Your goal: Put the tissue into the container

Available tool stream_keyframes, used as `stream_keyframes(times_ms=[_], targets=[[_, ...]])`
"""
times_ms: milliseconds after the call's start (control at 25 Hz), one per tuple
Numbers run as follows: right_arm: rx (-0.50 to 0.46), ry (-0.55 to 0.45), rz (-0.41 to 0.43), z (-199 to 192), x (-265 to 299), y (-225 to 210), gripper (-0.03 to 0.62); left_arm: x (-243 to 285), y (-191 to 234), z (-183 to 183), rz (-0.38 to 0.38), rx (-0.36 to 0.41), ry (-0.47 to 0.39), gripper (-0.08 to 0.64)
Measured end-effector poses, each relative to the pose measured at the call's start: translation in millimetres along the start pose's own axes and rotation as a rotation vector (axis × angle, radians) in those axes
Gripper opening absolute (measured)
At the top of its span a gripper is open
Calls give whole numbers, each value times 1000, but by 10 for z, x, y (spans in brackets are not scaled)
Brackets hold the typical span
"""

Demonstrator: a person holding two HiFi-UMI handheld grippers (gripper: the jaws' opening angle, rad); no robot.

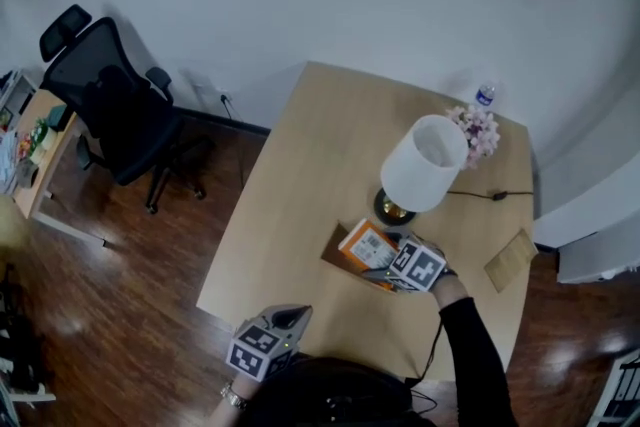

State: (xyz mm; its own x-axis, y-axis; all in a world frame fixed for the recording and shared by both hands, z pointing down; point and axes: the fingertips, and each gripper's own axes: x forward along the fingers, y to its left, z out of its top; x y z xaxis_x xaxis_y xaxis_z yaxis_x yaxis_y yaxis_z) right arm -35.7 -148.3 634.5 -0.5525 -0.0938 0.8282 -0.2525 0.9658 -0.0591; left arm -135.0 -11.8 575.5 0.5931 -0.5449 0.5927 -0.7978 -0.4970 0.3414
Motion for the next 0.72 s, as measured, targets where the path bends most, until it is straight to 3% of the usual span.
stream_keyframes(times_ms=[120,400,520,720], targets=[[-63,75,32,-131,152,-3,434,-27,36,-42,9,-21,7,-14],[-138,117,137,-218,433,106,442,2,60,-118,18,-38,35,-14],[-129,118,122,-206,496,117,446,25,75,-125,23,-27,48,-14],[-58,26,102,36,301,91,446,58,81,-94,14,-12,62,-14]])
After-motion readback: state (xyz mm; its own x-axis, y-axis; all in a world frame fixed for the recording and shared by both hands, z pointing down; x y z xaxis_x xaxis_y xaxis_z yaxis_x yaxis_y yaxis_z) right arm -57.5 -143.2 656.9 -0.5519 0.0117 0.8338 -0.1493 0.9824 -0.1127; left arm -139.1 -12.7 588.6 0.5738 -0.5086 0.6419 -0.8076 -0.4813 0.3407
